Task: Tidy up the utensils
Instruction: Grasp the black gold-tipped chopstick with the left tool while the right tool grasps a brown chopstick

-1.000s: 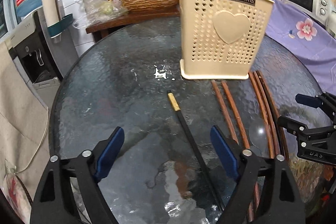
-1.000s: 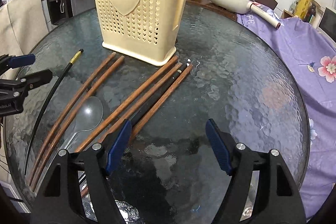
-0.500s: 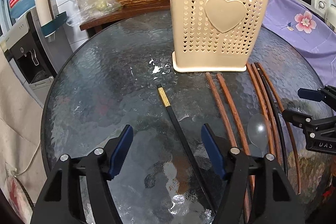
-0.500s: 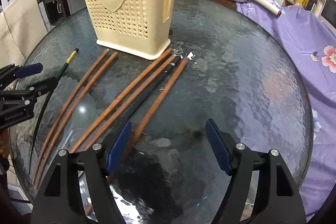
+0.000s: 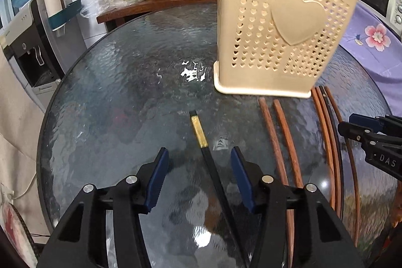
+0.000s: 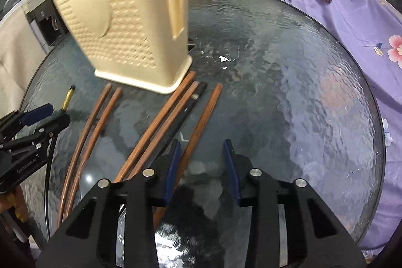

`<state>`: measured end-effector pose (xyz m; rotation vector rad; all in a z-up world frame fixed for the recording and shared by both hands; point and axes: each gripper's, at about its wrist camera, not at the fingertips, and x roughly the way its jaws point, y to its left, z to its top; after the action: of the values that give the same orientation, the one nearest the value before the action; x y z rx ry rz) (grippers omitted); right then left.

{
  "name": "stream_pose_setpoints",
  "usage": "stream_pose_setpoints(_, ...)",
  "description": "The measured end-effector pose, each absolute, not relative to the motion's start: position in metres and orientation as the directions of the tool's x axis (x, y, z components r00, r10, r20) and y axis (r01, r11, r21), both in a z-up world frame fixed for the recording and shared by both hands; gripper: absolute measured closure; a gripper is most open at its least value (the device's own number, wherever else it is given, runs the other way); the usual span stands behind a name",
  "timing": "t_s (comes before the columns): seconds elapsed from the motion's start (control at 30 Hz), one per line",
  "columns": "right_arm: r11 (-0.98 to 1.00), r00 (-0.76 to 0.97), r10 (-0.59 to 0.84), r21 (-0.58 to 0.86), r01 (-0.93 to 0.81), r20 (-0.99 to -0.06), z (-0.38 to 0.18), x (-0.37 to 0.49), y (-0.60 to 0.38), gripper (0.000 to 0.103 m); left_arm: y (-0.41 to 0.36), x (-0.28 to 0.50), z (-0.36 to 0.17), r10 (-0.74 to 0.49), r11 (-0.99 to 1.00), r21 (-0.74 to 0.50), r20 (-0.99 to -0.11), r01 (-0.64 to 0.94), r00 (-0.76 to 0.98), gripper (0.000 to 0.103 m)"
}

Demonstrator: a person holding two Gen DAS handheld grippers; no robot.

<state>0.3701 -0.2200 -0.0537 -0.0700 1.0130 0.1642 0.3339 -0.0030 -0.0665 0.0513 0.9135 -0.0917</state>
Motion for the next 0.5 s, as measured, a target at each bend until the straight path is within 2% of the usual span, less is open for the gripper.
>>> stream_pose_setpoints(0.5,0.990,0.515,0.075,0.004,-0.138,-0.854,-0.054,0.414,-0.213,0.084,-0.013,0.356,-0.065,-0.051,0.995,0.014,-0.804,0.104,0.593,0.069)
